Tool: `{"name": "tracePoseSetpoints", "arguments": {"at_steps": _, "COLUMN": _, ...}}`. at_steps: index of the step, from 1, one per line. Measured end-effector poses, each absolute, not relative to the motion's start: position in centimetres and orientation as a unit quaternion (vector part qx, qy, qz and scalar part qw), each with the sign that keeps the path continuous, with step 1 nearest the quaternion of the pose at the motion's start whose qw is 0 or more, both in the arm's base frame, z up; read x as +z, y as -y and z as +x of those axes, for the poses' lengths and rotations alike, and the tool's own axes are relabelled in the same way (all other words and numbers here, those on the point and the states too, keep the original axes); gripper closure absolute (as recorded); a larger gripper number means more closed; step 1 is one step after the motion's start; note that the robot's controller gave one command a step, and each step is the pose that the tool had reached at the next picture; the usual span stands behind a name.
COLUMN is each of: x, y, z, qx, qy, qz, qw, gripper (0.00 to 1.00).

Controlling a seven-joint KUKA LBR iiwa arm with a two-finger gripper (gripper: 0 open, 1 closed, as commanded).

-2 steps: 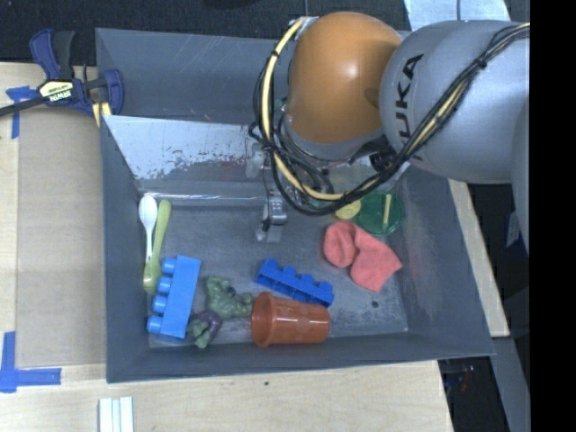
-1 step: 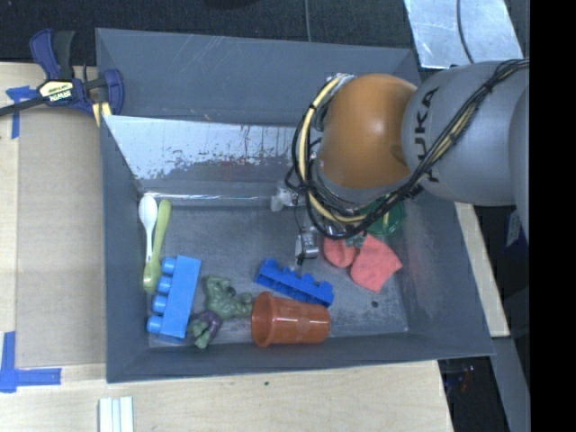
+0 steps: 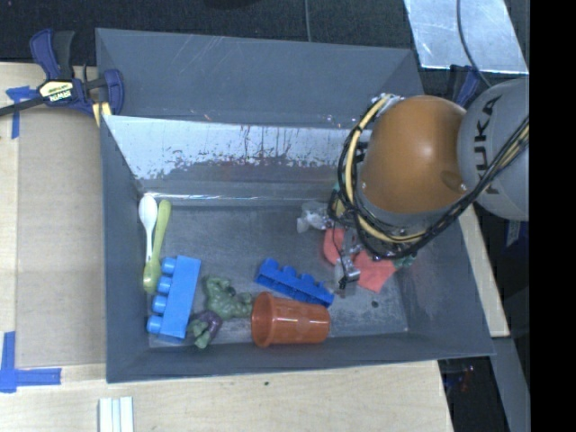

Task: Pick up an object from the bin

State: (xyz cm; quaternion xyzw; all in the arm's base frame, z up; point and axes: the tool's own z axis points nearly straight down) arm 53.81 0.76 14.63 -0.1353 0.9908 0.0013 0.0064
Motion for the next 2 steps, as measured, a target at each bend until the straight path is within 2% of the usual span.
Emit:
{"name": "tracePoseSetpoints", "arguments": {"at_steps": 1, "x": 11.1, "y": -3.2, "z": 52.8, "qx": 0.000, "qy": -0.996, "qz": -0.086, "qw": 0.005, "gripper": 0.00}}
{"name": "tracePoseSetpoints", "arguments": {"at_steps": 2, "x": 8.0, "y": -7.5, "z": 54.6, "qx": -0.003, "qy": -0.998, "qz": -0.053, "qw": 0.035, "gripper": 0.00}}
